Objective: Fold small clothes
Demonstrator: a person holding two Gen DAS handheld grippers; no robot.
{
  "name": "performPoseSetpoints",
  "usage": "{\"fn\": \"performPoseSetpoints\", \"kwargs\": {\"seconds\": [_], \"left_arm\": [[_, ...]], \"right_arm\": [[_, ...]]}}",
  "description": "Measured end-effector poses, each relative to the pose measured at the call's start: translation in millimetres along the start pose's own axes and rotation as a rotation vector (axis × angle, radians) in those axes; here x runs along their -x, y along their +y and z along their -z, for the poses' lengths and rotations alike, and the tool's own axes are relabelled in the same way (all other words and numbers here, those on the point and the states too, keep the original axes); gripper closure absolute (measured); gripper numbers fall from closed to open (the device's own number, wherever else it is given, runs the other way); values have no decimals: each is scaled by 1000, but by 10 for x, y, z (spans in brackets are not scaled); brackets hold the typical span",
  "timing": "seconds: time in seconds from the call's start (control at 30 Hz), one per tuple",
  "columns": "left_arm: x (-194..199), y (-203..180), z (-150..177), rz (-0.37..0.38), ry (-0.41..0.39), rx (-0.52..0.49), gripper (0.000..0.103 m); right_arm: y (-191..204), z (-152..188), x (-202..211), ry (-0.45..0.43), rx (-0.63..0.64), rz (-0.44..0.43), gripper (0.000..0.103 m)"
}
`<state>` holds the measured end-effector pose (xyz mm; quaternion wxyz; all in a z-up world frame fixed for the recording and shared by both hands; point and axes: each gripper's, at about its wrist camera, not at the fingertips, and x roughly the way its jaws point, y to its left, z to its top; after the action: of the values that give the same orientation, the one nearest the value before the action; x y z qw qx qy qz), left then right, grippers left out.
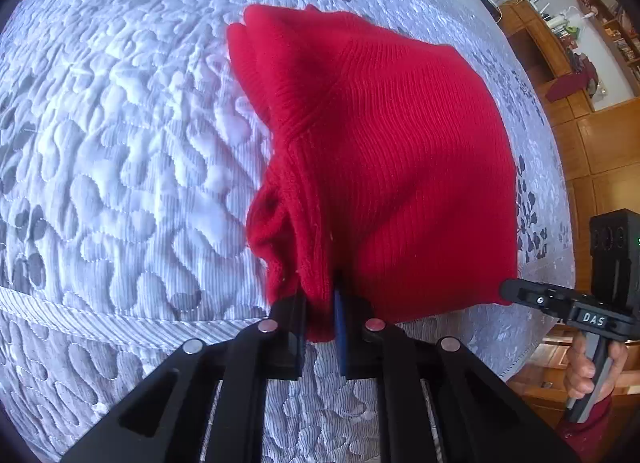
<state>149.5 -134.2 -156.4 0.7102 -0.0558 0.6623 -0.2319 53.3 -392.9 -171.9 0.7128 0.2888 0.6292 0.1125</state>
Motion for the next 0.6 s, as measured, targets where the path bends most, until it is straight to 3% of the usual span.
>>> {"fn": "performPoseSetpoints", "kwargs": {"seconds": [0.17, 0.33, 0.6], "left_arm": [[-30, -150, 39, -36, 0, -39, 94], [-98, -229, 106, -76, -25, -80, 94], [-198, -297, 163, -93, -45, -99, 93]], "right_arm": [[0, 33, 150, -20, 30, 46, 94], [-18, 27, -124, 26, 50, 149, 94], [-23, 20, -298, 13, 40, 180, 92]]}}
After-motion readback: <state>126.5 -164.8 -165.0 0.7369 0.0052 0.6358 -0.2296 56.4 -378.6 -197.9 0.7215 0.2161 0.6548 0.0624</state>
